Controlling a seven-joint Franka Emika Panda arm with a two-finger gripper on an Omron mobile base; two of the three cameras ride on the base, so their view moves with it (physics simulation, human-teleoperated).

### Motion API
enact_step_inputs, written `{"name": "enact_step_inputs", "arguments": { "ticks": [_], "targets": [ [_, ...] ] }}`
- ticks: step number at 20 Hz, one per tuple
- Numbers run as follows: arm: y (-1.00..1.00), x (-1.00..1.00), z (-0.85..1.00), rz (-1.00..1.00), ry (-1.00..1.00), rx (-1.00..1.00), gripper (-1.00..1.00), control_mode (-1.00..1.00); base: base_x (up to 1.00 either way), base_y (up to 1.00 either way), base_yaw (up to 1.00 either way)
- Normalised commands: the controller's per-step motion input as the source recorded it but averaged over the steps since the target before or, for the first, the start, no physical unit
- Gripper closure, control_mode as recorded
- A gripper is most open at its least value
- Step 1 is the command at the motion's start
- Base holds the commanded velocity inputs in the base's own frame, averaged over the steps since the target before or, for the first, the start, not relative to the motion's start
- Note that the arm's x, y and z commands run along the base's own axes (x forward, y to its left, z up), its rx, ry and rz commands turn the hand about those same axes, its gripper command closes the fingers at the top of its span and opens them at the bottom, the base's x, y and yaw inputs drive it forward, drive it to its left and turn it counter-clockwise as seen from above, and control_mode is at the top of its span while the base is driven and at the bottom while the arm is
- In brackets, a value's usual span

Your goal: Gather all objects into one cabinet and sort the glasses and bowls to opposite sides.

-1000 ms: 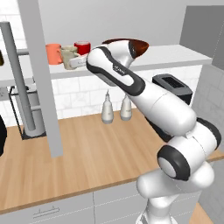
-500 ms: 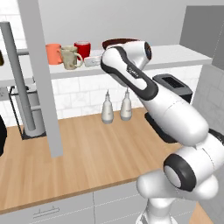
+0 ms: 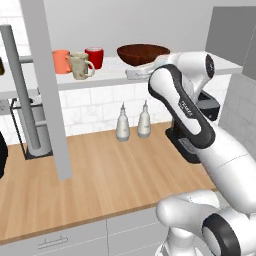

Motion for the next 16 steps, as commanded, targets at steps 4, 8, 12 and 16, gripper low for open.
{"name": "enact_step_inputs", "arguments": {
  "ticks": [4,8,12,16],
  "targets": [
    [-0.78,-0.86,0.44,-0.24,0.01,0.00,-1.00,-1.00,0.00,0.00,0.00],
    [-0.60,-0.89,0.68,-0.23,0.06,0.00,-1.00,-1.00,0.00,0.00,0.00],
    [-0.41,-1.00,0.48,-0.19,0.06,0.00,-1.00,-1.00,0.00,0.00,0.00],
    [-0.21,-1.00,0.06,-0.18,0.01,0.00,-1.00,-1.00,0.00,0.00,0.00]
  ]
}}
